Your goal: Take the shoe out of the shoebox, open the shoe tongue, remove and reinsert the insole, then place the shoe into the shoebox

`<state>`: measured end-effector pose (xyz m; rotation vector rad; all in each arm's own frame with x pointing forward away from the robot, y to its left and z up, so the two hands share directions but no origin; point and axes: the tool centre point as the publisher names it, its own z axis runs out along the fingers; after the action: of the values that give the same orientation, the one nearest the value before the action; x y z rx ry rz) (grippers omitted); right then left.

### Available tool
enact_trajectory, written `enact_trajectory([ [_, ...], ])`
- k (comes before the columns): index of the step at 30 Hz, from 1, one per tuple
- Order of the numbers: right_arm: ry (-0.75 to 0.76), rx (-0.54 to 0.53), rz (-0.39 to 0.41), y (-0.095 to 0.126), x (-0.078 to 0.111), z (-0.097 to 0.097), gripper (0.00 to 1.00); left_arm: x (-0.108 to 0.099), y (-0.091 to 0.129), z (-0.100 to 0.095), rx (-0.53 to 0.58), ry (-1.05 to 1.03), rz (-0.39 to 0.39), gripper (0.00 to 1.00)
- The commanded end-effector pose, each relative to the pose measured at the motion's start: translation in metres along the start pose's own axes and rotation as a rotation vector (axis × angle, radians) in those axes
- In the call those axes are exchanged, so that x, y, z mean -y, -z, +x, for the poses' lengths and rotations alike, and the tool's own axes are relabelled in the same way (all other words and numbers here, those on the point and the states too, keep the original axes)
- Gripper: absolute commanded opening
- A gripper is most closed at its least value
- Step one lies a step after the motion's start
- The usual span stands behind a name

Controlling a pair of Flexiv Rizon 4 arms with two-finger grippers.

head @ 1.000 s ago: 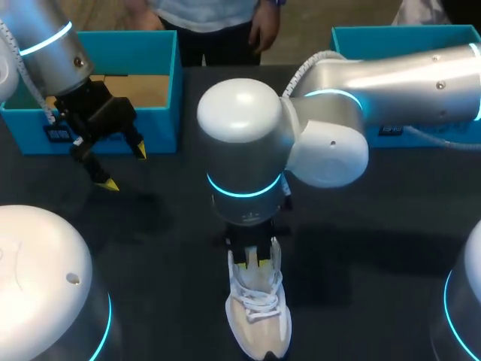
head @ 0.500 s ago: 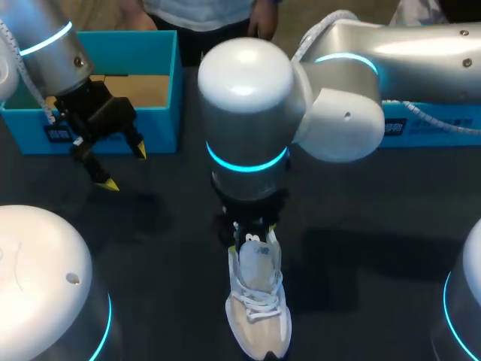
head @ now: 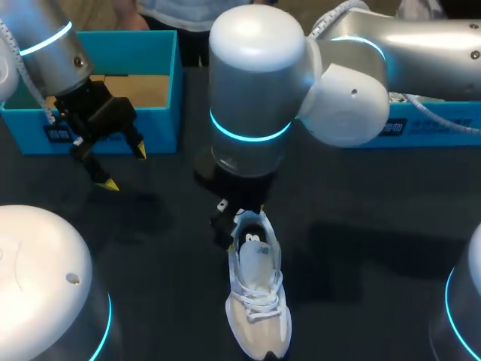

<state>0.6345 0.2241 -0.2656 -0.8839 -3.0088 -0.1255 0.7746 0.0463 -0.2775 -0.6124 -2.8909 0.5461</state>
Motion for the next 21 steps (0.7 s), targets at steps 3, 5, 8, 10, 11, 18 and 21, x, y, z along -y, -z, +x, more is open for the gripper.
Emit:
enact_trajectory([
  [3,0.253,-0.076,-0.023,-0.003,0.004,-0.008,1.00,0.000,0.000,0.000,-0.001,0.000,-0.003,1.00],
  [5,0.260,-0.033,0.003,-0.002,0.003,-0.012,1.00,0.000,0.000,0.000,-0.001,0.000,-0.003,1.00],
  [8,0.285,0.010,0.032,-0.004,0.002,-0.021,1.00,0.000,0.000,0.000,-0.001,0.000,-0.003,1.00],
  [10,0.310,0.027,0.032,-0.005,0.000,-0.026,1.00,0.000,0.000,0.000,-0.001,0.000,-0.003,1.00],
  [11,0.318,0.051,0.052,-0.006,-0.002,-0.029,1.00,0.000,0.000,0.000,-0.001,0.000,-0.003,1.00],
  [18,0.413,0.105,0.034,-0.013,-0.013,-0.044,1.00,0.000,0.000,0.000,-0.001,0.000,-0.003,1.00],
  [21,0.440,0.118,0.044,-0.021,-0.019,-0.051,1.00,0.000,0.000,0.000,-0.001,0.000,-0.003,1.00],
])
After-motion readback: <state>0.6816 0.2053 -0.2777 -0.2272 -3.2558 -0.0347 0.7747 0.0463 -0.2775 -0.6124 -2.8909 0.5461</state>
